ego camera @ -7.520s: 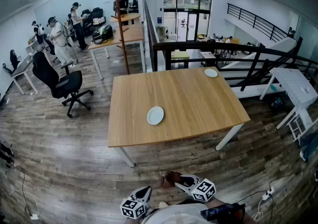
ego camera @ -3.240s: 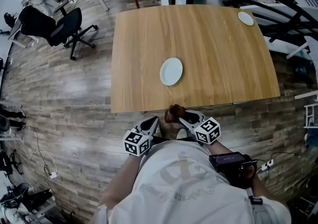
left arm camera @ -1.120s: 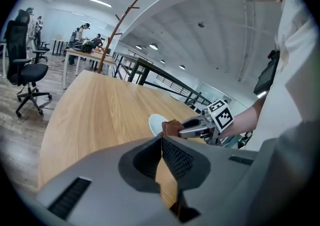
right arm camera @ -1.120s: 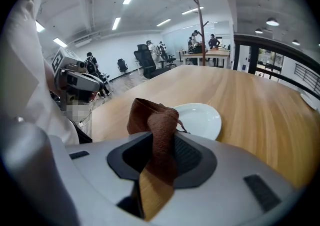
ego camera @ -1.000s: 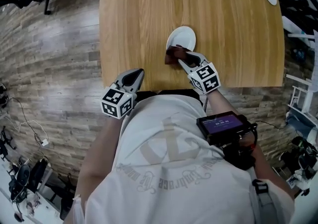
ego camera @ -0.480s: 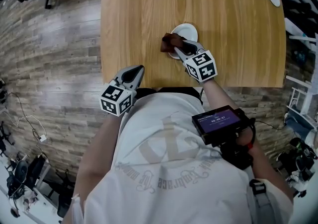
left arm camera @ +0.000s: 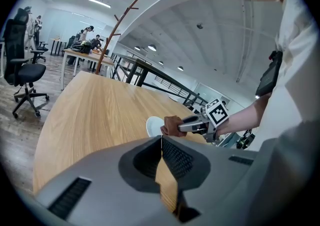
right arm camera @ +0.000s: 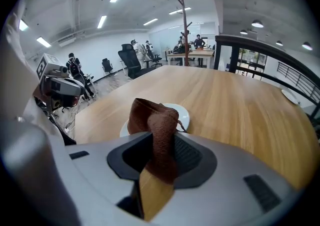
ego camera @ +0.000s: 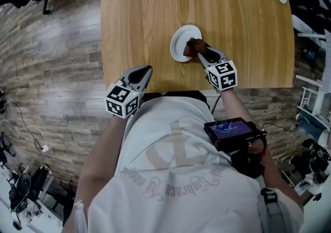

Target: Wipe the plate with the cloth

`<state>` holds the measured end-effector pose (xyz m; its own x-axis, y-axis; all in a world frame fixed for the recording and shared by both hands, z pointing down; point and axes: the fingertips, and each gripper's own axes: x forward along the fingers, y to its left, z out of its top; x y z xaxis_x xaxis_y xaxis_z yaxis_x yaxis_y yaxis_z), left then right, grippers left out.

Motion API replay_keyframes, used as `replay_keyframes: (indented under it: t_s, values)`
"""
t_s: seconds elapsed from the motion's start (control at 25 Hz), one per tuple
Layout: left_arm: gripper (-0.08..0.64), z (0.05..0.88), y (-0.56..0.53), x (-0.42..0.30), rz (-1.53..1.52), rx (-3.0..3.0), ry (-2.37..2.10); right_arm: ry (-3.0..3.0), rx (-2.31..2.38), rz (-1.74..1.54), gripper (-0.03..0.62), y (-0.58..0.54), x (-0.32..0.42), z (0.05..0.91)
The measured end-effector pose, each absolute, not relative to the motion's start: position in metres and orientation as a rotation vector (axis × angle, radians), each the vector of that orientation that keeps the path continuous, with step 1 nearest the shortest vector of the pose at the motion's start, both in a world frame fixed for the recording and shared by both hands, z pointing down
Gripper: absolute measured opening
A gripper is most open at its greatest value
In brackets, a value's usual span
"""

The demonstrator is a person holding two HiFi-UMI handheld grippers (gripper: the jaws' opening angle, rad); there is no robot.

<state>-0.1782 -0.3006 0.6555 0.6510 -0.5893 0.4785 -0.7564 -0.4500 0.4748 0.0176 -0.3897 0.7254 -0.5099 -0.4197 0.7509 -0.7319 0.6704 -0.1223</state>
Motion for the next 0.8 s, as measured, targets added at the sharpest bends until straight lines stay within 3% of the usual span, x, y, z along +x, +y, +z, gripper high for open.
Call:
replay_keyframes:
  t_s: [0.52, 0.8]
  values:
    - [0.012, 0.656, -0.292, -0.197, 0.310, 2.139, -1.123, -2.257, 0.780, 0.501, 0.127, -0.434, -0.046, 0.724]
    - [0.012, 0.657, -0.290, -0.197, 0.311, 2.137, -1.117, -2.202, 0.805, 0.493, 0.127, -0.436, -0.029, 0.729]
